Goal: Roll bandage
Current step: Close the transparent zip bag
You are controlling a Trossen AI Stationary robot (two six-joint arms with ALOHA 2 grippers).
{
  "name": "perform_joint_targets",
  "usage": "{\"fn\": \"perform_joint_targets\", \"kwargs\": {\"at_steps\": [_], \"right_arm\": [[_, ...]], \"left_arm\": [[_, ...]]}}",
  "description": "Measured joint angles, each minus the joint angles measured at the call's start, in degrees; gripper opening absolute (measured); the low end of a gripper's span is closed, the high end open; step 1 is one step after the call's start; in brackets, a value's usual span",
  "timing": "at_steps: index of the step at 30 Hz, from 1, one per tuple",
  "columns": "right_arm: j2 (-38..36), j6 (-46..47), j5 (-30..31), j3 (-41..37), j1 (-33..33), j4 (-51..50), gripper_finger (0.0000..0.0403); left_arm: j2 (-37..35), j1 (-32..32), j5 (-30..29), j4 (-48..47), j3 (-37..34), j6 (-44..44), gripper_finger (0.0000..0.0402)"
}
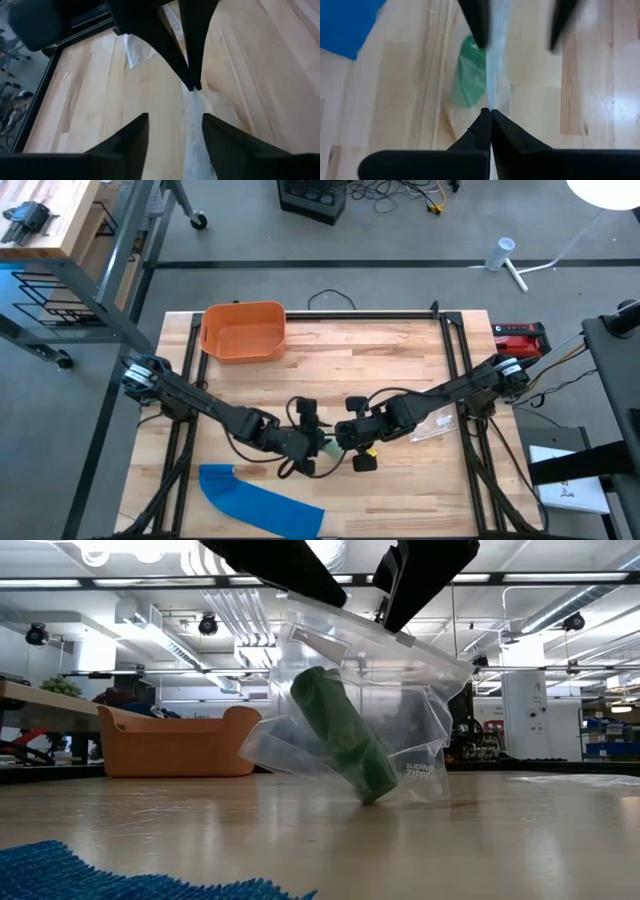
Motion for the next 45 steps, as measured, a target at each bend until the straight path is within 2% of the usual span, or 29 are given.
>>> {"fn": "perform_joint_targets", "kwargs": {"at_steps": [8,14,17,20,22,27,28,37,45], "right_arm": [[0.0,-0.1,0.0,0.0,0.0,0.0,0.0],[0.0,-0.1,0.0,0.0,0.0,0.0,0.0],[0.0,-0.1,0.0,0.0,0.0,0.1,0.0],[0.0,-0.1,0.0,0.0,0.0,0.1,0.0],[0.0,-0.1,0.0,0.0,0.0,0.1,0.0],[0.0,0.7,0.0,0.0,0.0,-0.1,0.0],[0.0,0.7,0.0,0.0,0.0,-0.3,0.0],[0.0,0.8,0.2,0.0,0.0,-1.2,0.0004],[0.0,1.6,2.0,2.0,0.0,-3.7,0.006]], "left_arm": [[2.0,0.4,1.6,1.4,0.0,2.2,0.0234],[3.6,0.5,2.8,2.0,0.0,2.5,0.0245],[4.1,1.0,1.7,2.5,0.0,2.4,0.0228],[4.7,1.7,1.5,3.0,0.0,1.9,0.0188],[4.9,2.0,1.5,3.0,0.0,1.8,0.015],[4.9,2.0,1.5,3.0,0.0,2.1,0.0023],[4.9,2.0,1.5,3.0,0.0,2.1,0.0013],[4.9,2.0,1.5,2.3,0.0,0.3,0.0003],[4.9,2.0,2.9,2.0,0.0,-1.2,0.0]]}}
